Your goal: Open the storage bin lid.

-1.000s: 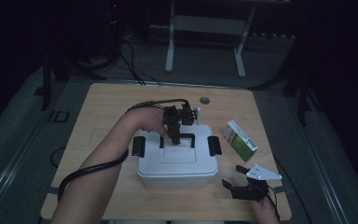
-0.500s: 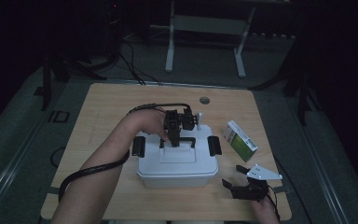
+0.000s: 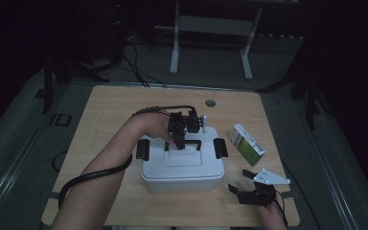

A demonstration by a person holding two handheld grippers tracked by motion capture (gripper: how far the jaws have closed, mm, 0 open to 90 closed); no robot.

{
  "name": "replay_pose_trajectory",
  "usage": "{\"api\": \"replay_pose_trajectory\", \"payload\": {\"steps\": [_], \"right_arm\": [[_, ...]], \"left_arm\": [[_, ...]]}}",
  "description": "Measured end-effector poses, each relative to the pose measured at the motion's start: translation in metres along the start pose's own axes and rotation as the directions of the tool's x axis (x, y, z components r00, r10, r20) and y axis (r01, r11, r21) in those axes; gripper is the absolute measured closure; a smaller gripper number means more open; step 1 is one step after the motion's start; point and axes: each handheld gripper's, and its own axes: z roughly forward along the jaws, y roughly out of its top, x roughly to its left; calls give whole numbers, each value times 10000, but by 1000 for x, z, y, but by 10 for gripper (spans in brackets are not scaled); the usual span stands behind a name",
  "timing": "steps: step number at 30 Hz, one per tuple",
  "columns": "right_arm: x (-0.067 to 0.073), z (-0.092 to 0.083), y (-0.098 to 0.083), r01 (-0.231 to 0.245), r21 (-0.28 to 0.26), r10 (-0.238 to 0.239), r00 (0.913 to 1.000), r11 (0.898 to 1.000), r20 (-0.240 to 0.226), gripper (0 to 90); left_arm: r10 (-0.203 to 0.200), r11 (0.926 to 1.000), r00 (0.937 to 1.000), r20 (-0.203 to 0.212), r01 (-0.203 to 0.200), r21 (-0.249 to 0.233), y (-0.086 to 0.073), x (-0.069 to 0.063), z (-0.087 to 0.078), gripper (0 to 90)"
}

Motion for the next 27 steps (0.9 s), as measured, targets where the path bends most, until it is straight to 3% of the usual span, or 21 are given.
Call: {"api": "replay_pose_trajectory", "payload": {"steps": [5, 16, 20, 27], "right_arm": [[0, 0, 0, 45, 26, -45, 10000, 10000, 24, 140], [0, 0, 0, 8, 40, -8, 10000, 10000, 35, 140], [0, 0, 0, 12, 32, -12, 10000, 10000, 40, 140], [0, 0, 0, -5, 46, 5, 10000, 10000, 42, 140]], "left_arm": [[87, 9999, 10000, -33, -87, -123, 0, -1, -6, 837], [-116, 9985, 9986, -509, 89, -542, -10, -2, -31, 838], [-457, 9971, 9957, -800, 406, -641, -18, -1, -37, 837], [-714, 9955, 9953, -656, 670, -672, -40, 0, -44, 837]]}}
